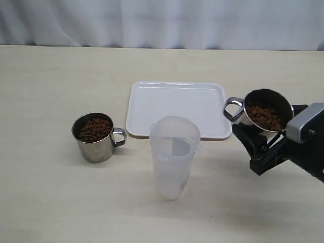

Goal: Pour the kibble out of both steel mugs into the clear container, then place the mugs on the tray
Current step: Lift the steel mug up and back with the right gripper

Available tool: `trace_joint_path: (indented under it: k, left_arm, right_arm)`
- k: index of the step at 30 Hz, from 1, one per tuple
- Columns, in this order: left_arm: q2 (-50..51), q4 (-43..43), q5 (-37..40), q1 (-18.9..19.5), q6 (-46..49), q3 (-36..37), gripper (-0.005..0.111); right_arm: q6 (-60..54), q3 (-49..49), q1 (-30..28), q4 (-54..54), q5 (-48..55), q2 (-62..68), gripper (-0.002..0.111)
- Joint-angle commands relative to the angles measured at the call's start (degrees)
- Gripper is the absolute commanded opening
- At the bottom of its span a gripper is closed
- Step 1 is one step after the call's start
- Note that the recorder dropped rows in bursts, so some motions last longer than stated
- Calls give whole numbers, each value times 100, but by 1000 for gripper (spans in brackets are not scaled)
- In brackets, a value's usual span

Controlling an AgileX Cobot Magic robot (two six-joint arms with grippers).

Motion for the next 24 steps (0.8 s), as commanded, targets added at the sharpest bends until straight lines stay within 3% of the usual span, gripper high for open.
trace_joint_path:
  k: [1, 7, 12, 16, 17, 24]
  left_arm:
    - [-16, -11, -58, 6, -45, 18, 0]
    - [-16, -11, -58, 6, -45, 18, 0]
    - [-16, -11, -58, 6, -45, 18, 0]
    - [-16, -11, -58, 6, -45, 18, 0]
    - [-16, -11, -58, 6, -45, 18, 0]
    - [-16, -11, -83, 6, -45, 18, 0]
  right_arm:
    - [288, 33, 0, 25, 460, -994, 4]
    - [1564, -326, 0, -182, 2183, -2368, 4]
    - [1714, -1021, 1151, 128, 4176, -2785, 4]
    - [721, -1455, 1864, 1225, 5094, -2808, 4]
    - [8, -1603, 2114, 1982, 5380, -2808, 4]
    - [-2895, -1868, 2636, 4901, 5608, -2808, 4]
